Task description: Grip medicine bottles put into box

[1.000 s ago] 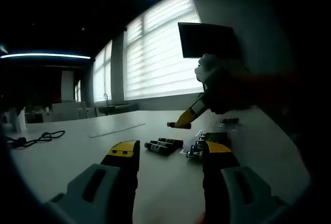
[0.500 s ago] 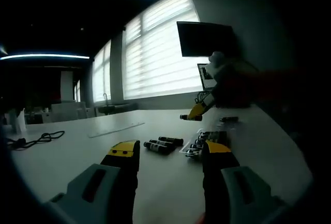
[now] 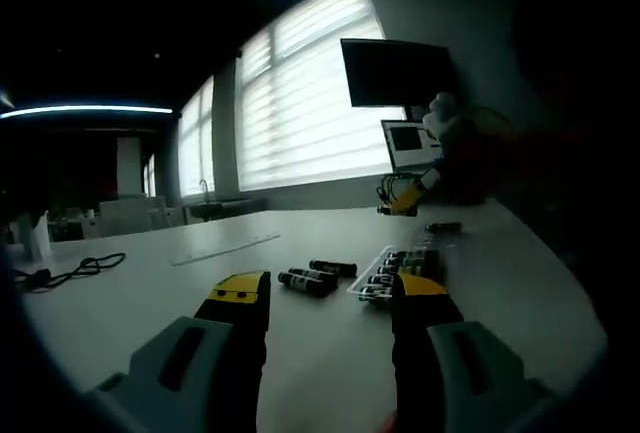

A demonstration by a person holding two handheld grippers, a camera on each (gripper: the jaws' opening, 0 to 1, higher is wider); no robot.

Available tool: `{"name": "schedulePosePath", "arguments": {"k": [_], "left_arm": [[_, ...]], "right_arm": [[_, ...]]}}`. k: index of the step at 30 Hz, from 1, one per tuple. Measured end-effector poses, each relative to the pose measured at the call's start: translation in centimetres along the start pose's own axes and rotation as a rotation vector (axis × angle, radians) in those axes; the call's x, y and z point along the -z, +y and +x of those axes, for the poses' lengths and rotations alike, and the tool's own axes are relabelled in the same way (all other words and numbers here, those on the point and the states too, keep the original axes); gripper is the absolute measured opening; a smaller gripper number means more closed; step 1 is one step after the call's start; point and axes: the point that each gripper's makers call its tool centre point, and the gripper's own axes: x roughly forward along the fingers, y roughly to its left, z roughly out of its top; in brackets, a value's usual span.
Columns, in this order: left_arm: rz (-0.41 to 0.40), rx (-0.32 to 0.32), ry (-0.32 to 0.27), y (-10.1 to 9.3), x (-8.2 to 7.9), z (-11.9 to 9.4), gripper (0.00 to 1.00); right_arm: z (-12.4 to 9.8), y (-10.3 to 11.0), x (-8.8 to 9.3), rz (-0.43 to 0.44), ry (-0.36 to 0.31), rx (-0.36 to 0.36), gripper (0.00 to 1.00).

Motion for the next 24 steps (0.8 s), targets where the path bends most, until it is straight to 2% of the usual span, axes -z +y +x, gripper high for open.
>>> {"name": "schedulePosePath", "arguments": {"k": [5, 12, 19, 21, 24], "left_arm": [[0.003, 0.003, 0.001, -0.1, 0.0, 0.0, 0.41], [0.004, 0.003, 0.002, -0.1, 0.0, 0.0, 0.41], [0.007, 0.001, 0.005, -0.1, 0.1, 0.0, 0.41], [0.009, 0.001, 0.006, -0.1, 0.1, 0.0, 0.41], [0.012, 0.002, 0.009, -0.2, 0.1, 0.1, 0.41]], "right_arm": [[-0.9, -0.8, 0.9, -0.011, 0.011, 0.022, 0.07], [-2.3, -2.5, 3.1, -0.019, 0.047, 0.058, 0.07], [-3.2, -3.5, 4.3, -0.02, 0.059, 0.077, 0.07], [-3.3, -3.4, 4.7, -0.039, 0.065, 0.078, 0.07], [-3.4, -4.1, 4.9, -0.131, 0.068, 0.13, 0.07]]}}
